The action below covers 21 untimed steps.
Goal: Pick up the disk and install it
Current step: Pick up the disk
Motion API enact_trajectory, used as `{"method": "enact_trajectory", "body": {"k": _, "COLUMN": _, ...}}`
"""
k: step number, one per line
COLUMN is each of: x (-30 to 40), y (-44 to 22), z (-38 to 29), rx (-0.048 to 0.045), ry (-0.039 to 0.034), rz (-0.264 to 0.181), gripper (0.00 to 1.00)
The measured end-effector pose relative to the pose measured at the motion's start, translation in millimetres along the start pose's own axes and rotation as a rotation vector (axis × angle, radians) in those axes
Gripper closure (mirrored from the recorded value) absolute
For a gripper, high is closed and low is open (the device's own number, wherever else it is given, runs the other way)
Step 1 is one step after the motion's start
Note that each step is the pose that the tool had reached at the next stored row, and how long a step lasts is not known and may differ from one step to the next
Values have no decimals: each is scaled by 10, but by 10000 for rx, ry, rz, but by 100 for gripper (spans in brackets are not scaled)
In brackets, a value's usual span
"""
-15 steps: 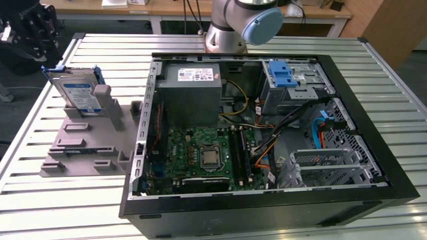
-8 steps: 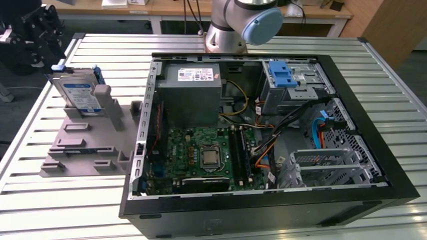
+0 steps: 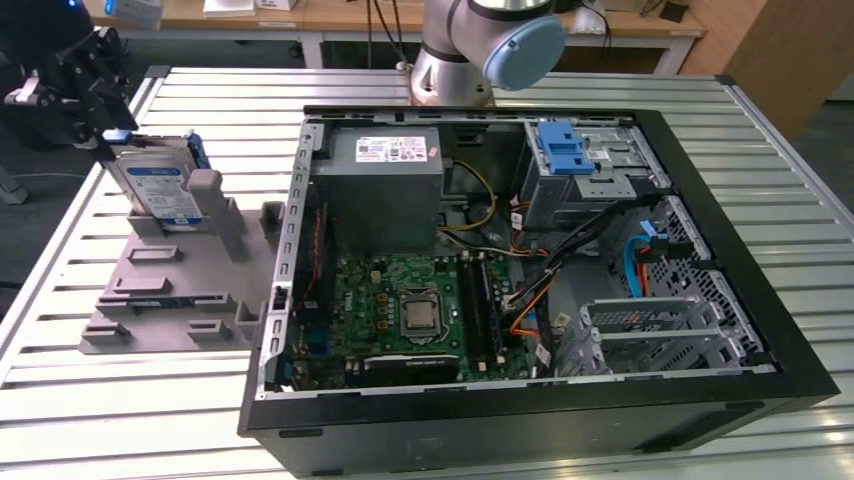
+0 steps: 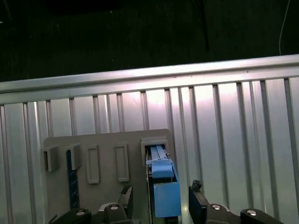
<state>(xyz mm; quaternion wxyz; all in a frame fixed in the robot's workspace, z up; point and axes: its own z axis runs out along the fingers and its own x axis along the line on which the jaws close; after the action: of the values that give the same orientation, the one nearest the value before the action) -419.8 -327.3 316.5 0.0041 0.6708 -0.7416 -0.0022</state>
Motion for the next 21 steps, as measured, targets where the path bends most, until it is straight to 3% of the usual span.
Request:
{"method": "enact_trajectory", "body": {"k": 10, "x": 0, "y": 0, "z": 15, "rx": 1, "ry": 18, "rz": -147, "gripper": 42}}
{"method": "enact_trajectory", "body": {"k": 13, "x": 0, "y": 1, "z": 19, "rx": 6, "ry": 16, "rz": -148, "gripper": 56}}
{"method": "enact_trajectory", "body": {"k": 21, "x": 1, "y": 7, "z": 83, "rx": 48, "ry": -5, "rz": -152, "gripper": 56}}
